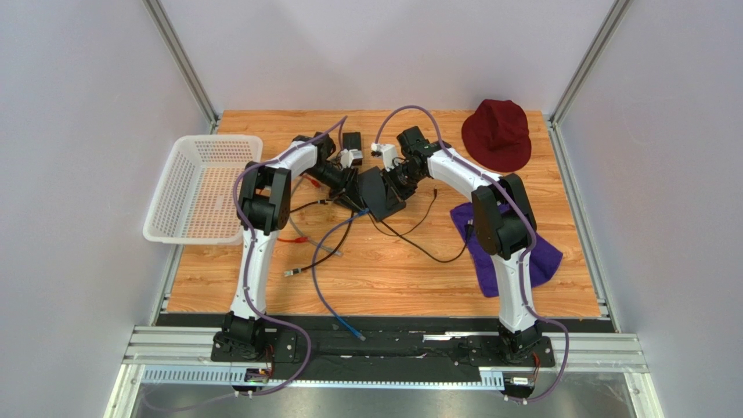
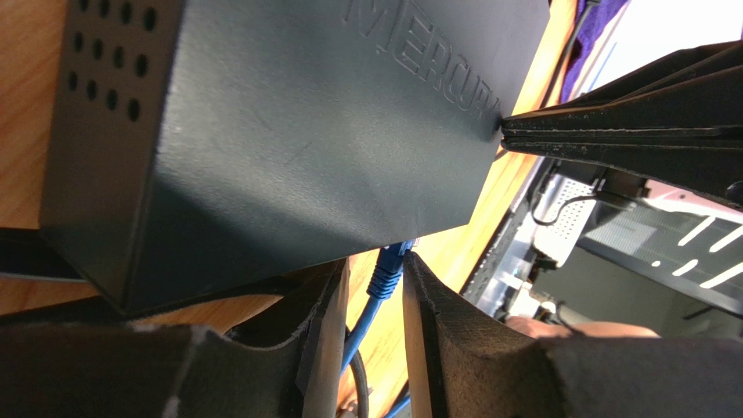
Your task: Pull the plug from the switch port
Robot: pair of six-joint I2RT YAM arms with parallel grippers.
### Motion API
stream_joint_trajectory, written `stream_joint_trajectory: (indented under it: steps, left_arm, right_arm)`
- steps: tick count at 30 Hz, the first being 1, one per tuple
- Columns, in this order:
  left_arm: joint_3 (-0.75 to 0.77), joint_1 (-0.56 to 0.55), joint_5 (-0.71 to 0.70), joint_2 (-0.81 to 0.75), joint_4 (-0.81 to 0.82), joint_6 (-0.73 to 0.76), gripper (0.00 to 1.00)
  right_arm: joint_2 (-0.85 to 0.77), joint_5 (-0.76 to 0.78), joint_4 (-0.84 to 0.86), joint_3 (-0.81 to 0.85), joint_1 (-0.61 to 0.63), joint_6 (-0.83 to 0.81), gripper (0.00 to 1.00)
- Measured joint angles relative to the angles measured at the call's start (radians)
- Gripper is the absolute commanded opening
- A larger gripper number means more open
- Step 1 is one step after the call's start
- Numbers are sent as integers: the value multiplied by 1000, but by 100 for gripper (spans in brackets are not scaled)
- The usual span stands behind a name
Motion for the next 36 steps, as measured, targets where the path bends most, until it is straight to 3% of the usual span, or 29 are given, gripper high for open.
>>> stream_joint_trajectory:
  steps: [14, 23, 36]
  left_arm:
    - [13, -6, 36, 16, 2, -1, 30]
    - [47, -4, 106, 58, -8, 4, 35]
    - [24, 4, 178, 71, 39, -9, 34]
  right_arm:
    - [3, 0, 1, 3, 0, 0, 0]
    - [3, 5, 3, 2, 0, -1, 0]
    - [3, 8, 6, 2, 0, 0, 0]
